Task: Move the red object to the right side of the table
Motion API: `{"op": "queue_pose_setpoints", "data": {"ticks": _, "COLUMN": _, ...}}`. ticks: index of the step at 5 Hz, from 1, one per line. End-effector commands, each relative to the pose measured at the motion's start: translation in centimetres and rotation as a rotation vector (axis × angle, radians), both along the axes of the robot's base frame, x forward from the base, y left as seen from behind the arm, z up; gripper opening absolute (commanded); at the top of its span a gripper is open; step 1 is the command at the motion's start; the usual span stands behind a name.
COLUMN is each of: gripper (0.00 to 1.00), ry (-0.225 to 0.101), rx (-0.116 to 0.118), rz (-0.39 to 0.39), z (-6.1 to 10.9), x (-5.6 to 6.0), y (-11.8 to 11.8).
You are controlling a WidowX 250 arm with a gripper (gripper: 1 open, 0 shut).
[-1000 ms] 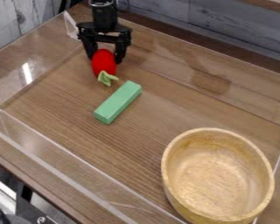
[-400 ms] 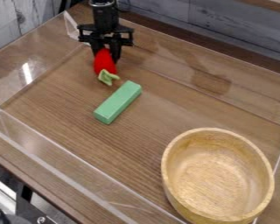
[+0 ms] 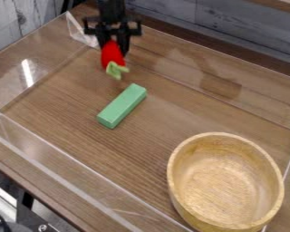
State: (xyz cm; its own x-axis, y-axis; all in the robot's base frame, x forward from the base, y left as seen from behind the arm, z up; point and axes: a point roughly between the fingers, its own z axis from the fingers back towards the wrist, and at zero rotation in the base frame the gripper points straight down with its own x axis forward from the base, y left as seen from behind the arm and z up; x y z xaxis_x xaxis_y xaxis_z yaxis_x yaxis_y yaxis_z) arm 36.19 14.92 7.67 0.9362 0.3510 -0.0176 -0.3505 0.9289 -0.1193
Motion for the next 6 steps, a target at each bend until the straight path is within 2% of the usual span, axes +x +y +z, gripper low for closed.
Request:
{"op": "queue_pose_setpoints", "data": {"ticks": 1, "gripper": 0.0, "ry": -0.106, "rx": 0.003, "rz": -0.039, "z": 5.9, "x": 0.1, "y": -1.4}}
{"op": "queue_pose_setpoints", "data": {"ticks": 3, "gripper": 0.0, "ry": -0.045, "rx": -0.022, "rz": -0.16, "z": 5.4, "x": -3.1, "y": -6.7}}
{"op": "queue_pose_setpoints", "data": {"ticks": 4, "gripper": 0.0, "ry": -0.033, "rx": -0.025, "rz": -0.238, "z": 4.1, "x": -3.0, "y": -10.2}}
{"op": "queue_pose_setpoints", "data": {"ticks": 5, "gripper": 0.0, "ry": -0.038, "rx": -0.013, "rz": -0.21, "z": 3.1, "x": -2.1, "y": -7.1}}
{"op": "queue_pose_setpoints", "data": {"ticks": 6, "gripper": 0.0, "ry": -0.037, "rx": 0.004, "rz": -0.19, "z": 2.1, "x": -1.8, "y": -3.2}}
